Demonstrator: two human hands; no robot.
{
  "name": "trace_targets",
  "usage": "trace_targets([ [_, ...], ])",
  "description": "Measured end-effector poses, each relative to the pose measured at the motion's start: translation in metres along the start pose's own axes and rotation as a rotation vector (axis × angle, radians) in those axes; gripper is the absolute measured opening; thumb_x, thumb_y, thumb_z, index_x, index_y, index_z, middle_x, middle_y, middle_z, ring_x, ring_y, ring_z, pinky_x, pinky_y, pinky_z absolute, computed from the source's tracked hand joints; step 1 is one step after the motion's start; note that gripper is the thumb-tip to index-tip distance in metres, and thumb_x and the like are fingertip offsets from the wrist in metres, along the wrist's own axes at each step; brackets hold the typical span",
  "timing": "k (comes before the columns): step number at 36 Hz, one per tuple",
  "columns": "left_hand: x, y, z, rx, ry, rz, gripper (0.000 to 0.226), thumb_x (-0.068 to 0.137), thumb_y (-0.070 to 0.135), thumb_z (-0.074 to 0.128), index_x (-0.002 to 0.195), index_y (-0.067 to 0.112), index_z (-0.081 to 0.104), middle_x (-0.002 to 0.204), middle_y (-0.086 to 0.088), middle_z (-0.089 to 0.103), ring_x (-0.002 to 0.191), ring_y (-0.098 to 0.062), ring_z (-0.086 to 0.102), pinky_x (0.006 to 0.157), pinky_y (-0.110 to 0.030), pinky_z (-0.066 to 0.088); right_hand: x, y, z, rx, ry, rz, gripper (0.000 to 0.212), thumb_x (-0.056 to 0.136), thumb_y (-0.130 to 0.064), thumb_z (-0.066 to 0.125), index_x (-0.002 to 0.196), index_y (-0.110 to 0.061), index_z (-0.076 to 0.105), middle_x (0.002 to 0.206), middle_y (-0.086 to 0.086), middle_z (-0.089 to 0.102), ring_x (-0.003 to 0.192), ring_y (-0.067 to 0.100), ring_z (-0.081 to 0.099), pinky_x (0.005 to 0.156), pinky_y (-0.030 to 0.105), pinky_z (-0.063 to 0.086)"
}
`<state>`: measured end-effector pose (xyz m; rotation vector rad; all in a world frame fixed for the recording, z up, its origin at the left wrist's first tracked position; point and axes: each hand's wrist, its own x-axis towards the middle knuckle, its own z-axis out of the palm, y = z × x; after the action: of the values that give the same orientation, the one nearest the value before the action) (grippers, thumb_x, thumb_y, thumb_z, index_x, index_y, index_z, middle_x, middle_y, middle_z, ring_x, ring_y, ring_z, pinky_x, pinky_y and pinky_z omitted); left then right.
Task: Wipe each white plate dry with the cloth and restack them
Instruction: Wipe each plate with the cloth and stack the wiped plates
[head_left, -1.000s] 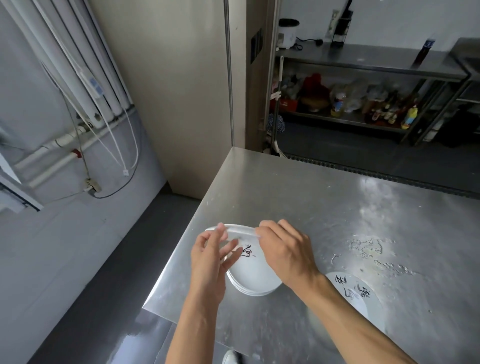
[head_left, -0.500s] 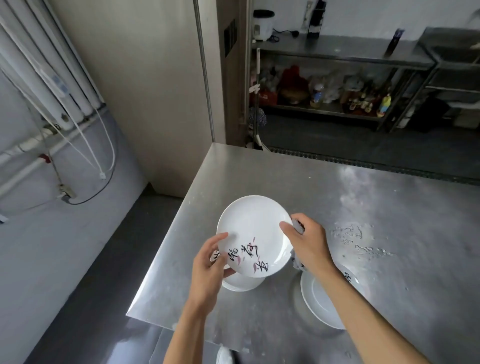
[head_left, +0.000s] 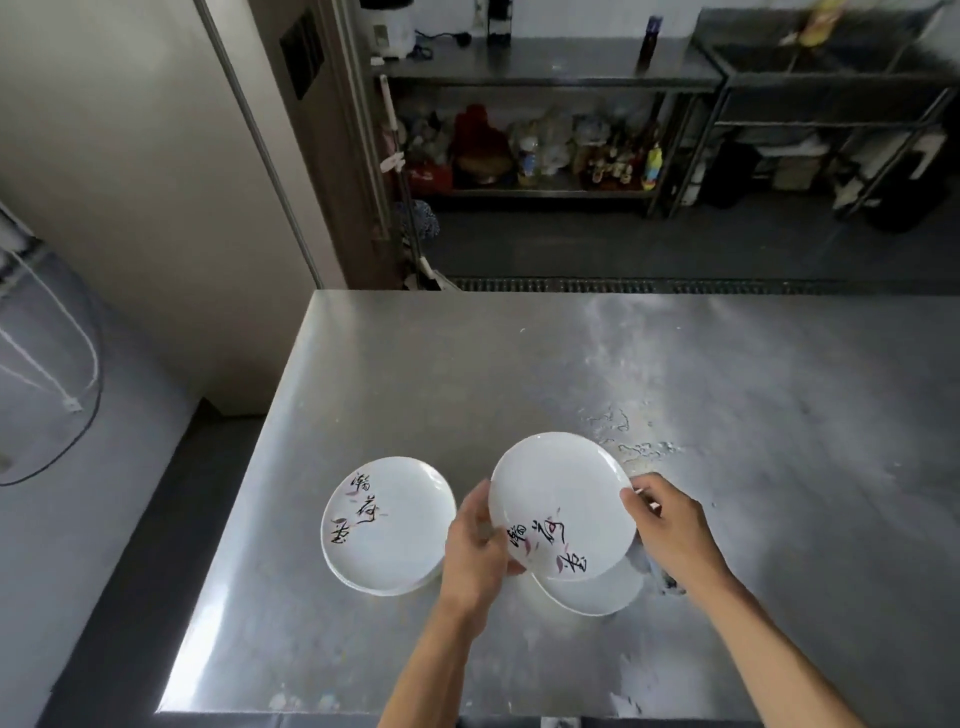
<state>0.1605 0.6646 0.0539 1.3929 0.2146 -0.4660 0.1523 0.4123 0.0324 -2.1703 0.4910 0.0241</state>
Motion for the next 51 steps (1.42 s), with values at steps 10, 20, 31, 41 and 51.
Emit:
trace_targets([
  [10, 0.049, -0.065, 0.033, 0.243, 0.127, -0.260, 0.045, 0.088, -0.010, 0.046, 0.116, 0.020, 0.066, 0.118, -0.003, 0.072, 0.103, -0.023, 0.072, 0.056, -0.035, 0.062, -0.002, 0.066, -0.001, -0.273, -0.114, 0.250, 0.016, 0.093, -0.029, 0.056, 0.080, -0.020, 0.056, 0.076, -0.004, 0.065, 0.077, 0.022, 0.061, 0.068, 0.035, 0.051],
  [20, 0.077, -0.092, 0.035, 0.476, 0.117, -0.317, 0.060, 0.086, -0.008, 0.049, 0.135, 0.022, 0.065, 0.129, -0.009, 0.064, 0.115, -0.033, 0.068, 0.074, -0.056, 0.065, 0.001, 0.093, 0.014, -0.382, -0.206, 0.369, 0.016, 0.093, -0.031, 0.048, 0.082, -0.021, 0.053, 0.080, -0.005, 0.064, 0.073, 0.019, 0.062, 0.066, 0.034, 0.053],
  [31, 0.075, -0.090, 0.039, 0.486, 0.193, -0.323, 0.062, 0.086, -0.006, 0.048, 0.124, 0.038, 0.070, 0.091, 0.006, 0.070, 0.084, -0.009, 0.069, 0.056, -0.035, 0.065, 0.010, 0.098, 0.016, -0.379, -0.231, 0.362, 0.020, 0.093, -0.033, 0.051, 0.077, -0.020, 0.049, 0.074, -0.005, 0.063, 0.068, 0.018, 0.060, 0.059, 0.032, 0.049],
  [41, 0.071, -0.082, 0.036, 0.463, 0.192, -0.310, 0.057, 0.090, -0.007, 0.047, 0.116, 0.039, 0.069, 0.102, -0.005, 0.074, 0.091, -0.021, 0.071, 0.058, -0.032, 0.064, 0.017, 0.075, 0.015, -0.312, 0.003, 0.159, 0.012, 0.093, -0.034, 0.058, 0.087, -0.027, 0.052, 0.082, -0.014, 0.061, 0.074, 0.019, 0.060, 0.062, 0.032, 0.049],
  [51, 0.061, -0.048, 0.025, 0.348, 0.093, -0.264, 0.034, 0.071, 0.020, 0.061, 0.102, 0.034, 0.068, 0.094, 0.001, 0.074, 0.078, -0.016, 0.065, 0.075, -0.040, 0.062, 0.015, 0.014, 0.054, -0.028, -0.056, -0.045, 0.009, 0.092, -0.041, 0.064, 0.097, -0.038, 0.057, 0.086, -0.024, 0.062, 0.068, -0.004, 0.058, 0.062, 0.022, 0.046],
])
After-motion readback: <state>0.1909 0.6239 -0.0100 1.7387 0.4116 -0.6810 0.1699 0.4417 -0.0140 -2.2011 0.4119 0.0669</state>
